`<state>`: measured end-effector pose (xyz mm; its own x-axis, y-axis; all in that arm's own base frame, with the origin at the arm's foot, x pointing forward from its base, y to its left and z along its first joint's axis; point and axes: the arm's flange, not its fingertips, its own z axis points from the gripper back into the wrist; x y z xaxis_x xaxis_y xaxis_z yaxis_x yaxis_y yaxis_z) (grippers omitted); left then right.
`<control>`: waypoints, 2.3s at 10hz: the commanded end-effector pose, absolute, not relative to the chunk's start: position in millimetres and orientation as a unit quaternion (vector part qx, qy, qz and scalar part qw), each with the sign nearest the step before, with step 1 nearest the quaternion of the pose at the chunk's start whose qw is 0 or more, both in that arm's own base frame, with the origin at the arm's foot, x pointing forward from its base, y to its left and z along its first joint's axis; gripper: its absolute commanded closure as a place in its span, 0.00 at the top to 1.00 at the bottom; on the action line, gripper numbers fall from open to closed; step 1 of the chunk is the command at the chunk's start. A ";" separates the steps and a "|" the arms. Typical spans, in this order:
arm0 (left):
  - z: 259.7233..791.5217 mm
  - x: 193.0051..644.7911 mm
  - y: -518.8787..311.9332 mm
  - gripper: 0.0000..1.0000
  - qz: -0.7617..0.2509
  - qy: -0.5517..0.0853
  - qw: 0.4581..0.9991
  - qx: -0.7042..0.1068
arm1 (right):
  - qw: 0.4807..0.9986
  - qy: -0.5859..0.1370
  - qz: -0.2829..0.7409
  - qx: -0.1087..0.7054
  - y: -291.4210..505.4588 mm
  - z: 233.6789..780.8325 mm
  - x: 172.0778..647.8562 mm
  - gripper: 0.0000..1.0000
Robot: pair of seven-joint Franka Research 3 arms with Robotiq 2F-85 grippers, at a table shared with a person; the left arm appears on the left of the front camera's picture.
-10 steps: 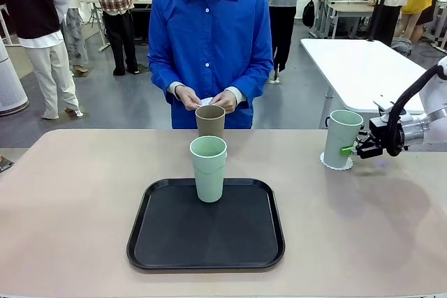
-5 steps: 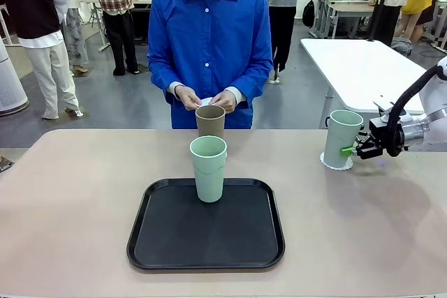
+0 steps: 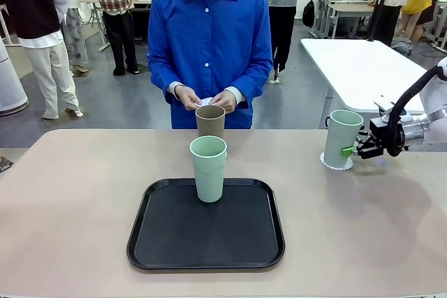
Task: Place coasters on the table and set cups on them.
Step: Take one Reusable plastic cup from the Flat Tray and place it on a coaster set by the human.
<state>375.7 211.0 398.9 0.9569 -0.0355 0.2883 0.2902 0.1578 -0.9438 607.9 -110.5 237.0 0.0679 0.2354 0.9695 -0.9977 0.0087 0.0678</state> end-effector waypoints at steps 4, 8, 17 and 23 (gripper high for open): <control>401.2 375.8 212.6 1.00 -0.110 -0.103 0.753 -0.641 | 0.561 -0.412 0.552 0.459 -122.4 239.0 611.1 1.00; 401.2 375.8 212.6 1.00 -0.110 -0.103 0.753 -0.641 | 0.563 -0.416 0.548 0.458 -133.6 241.0 610.3 1.00; 401.2 375.8 212.6 1.00 -0.110 -0.103 0.753 -0.641 | 0.669 -0.374 0.532 0.360 -172.4 292.9 563.0 1.00; 401.2 375.8 212.6 1.00 -0.110 -0.103 0.753 -0.641 | 0.828 -0.274 0.409 0.269 -140.0 415.2 501.9 1.00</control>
<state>376.0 210.9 398.8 0.9569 -0.0361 0.2880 0.2901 0.1578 -0.9439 514.1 -156.2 403.8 0.4456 0.5041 0.7398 -0.8556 0.4829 0.1863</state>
